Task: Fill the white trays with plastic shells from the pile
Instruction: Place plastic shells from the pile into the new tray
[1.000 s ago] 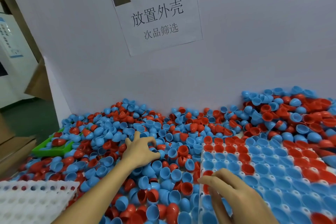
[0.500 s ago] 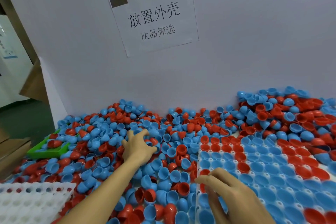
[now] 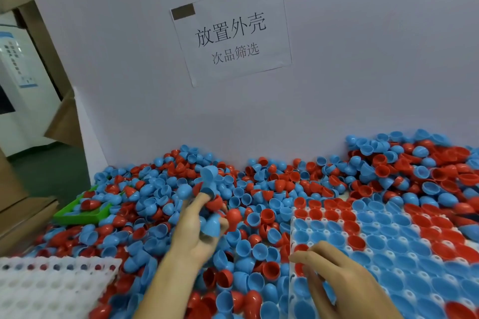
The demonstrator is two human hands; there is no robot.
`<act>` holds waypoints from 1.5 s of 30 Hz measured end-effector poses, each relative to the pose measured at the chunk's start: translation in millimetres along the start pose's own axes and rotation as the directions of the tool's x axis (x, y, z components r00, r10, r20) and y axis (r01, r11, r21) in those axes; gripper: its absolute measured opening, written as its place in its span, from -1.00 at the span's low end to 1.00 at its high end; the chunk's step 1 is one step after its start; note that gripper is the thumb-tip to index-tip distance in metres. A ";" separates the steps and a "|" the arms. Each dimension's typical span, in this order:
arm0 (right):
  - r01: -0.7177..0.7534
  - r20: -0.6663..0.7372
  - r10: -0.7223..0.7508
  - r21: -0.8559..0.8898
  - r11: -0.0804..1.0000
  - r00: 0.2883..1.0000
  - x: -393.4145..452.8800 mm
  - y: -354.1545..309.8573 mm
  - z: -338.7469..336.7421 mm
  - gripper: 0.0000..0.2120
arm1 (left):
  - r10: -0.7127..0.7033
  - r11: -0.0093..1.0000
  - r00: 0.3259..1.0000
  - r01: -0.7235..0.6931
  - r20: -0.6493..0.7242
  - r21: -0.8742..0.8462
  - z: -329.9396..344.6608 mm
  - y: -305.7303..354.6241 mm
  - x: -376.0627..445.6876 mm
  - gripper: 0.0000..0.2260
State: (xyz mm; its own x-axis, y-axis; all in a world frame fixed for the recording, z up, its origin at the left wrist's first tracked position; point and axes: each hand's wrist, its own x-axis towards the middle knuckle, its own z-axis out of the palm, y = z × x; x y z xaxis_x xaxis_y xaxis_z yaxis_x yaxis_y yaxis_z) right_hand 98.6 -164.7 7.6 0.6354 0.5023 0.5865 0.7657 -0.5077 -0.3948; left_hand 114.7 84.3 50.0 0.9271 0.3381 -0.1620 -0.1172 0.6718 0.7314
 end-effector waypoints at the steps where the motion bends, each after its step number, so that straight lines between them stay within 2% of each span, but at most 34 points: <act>1: 0.003 -0.003 -0.003 -0.001 1.000 1.000 -0.2 -0.1 0.4 -0.51 | -0.017 0.999 0.999 0.019 0.032 -0.038 3.5 -9.6 -8.1 -0.67; 3: 0.004 -0.012 -0.004 0.002 1.000 1.000 -0.7 -0.3 1.3 -0.53 | -0.032 0.998 0.997 0.036 0.076 -0.058 10.1 -27.4 -21.8 -0.65; 7: -0.026 -0.050 0.029 0.058 0.998 0.998 -0.1 0.0 4.9 -0.58 | 0.052 0.997 0.998 -0.053 0.017 0.060 14.4 -50.8 -34.6 -0.58; 12: -0.071 -0.088 0.082 0.115 0.991 0.993 -2.4 2.1 8.2 -0.60 | 0.137 0.965 0.989 -0.121 -0.051 0.233 6.1 -65.4 -40.3 -0.76; 16: -0.047 -0.113 0.061 0.120 0.992 0.992 -2.8 0.4 11.2 -0.65 | 0.171 0.947 0.984 -0.153 -0.040 0.281 5.5 -66.5 -43.2 -0.73; 23: -0.037 -0.264 0.072 0.135 0.990 0.962 -1.0 -6.4 9.8 -0.54 | 0.194 0.889 0.979 -0.202 0.063 0.411 5.3 -70.9 -44.3 -0.69; 26: -0.020 -0.308 0.071 0.166 0.986 0.949 -0.4 -10.3 7.2 -0.58 | 0.179 0.865 0.975 -0.218 0.128 0.452 5.0 -72.0 -45.5 -0.68; 31: -0.007 -0.236 0.048 0.174 0.985 0.971 -1.8 -9.4 8.6 -0.62 | 0.153 0.822 0.966 -0.243 0.210 0.515 5.2 -72.4 -48.0 -0.72; 37: -0.044 -0.235 0.081 0.159 0.986 0.969 -1.0 -6.2 14.6 -0.59 | 0.116 0.789 0.951 -0.264 0.288 0.555 6.3 -70.8 -48.5 -0.73; 45: -0.106 -0.261 0.138 0.132 0.986 0.955 -2.4 -0.4 17.5 -0.87 | 0.043 0.897 0.984 -0.114 0.172 0.428 2.6 -67.2 -45.6 -0.78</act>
State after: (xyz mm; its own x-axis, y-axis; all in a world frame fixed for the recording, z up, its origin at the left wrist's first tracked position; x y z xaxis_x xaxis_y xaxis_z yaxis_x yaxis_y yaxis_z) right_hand 98.6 -153.6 -6.0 0.6868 0.2273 0.6904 0.7003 -0.4613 -0.5447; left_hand 81.3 21.9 9.9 0.9686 0.2482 -0.0136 -0.0588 0.2817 0.9577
